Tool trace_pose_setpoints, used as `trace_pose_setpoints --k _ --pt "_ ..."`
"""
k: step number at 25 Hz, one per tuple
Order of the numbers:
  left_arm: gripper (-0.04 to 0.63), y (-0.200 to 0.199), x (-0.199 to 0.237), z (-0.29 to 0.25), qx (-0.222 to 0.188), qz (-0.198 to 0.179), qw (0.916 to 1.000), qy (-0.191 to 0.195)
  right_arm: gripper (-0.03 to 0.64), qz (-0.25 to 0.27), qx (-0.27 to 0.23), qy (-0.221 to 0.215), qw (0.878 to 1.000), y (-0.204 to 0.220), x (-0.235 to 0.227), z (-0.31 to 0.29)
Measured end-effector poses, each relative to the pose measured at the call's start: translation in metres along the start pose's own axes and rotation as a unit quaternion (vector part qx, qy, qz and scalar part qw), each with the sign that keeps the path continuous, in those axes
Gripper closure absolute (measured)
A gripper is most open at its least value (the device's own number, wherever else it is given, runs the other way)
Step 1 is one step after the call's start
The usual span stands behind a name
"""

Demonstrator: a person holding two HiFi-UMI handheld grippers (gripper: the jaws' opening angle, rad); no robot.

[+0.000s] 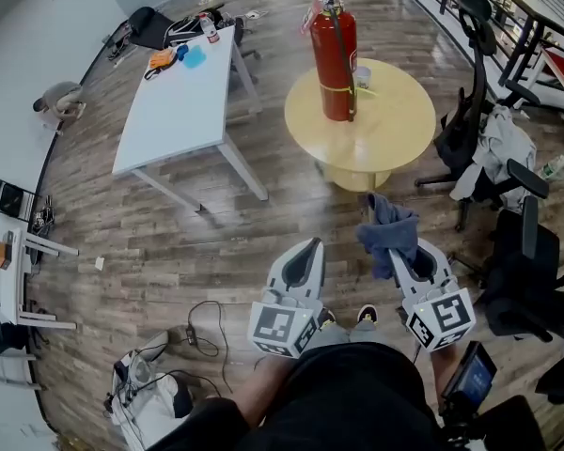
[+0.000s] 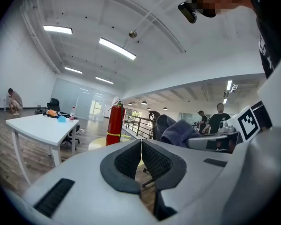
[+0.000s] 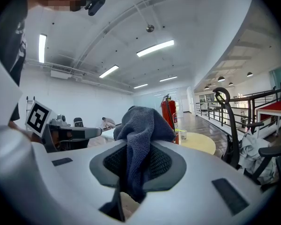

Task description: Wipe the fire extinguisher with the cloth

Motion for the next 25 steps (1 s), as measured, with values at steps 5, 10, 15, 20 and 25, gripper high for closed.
trace_pose_setpoints --k 5,10,15,20,25 --pt "0.572 0.000 0.015 0.001 -0.003 0.004 1.0000 -0.002 0.534 0.000 -0.014 -0.008 1.000 -0.004 0.006 -0.009" --pt "0.572 -0.001 0.036 -0.001 0.001 0.012 0.9999 -0.009 0.534 -0.021 -0.008 -0.019 1.000 -0.006 0.008 -0.026" --pt "0.572 0.002 0.054 -0.031 0.013 0.008 0.9999 -0.008 0.534 -0.016 -0.005 -0.006 1.000 -0.008 -0.016 -0.048" --pt "0.572 0.005 0.061 -0.088 0.024 0.003 0.9996 -0.016 0.534 -0.027 -0.002 0.002 1.000 -0.001 -0.065 -0.078" --pt "0.572 -0.005 0.066 -0.164 0.030 -0.003 0.9994 -0.013 0.534 -0.039 -0.008 -0.014 0.999 -0.008 -0.123 -0.123"
Point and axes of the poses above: the fingertips, and each gripper's own axes: z backward along the fingers, x to its left, y out of its underside, the point moved 6 cm from there along z, backward along the fingers, and after that the axes turned 1 degree about -x, right-handed, at the moved point
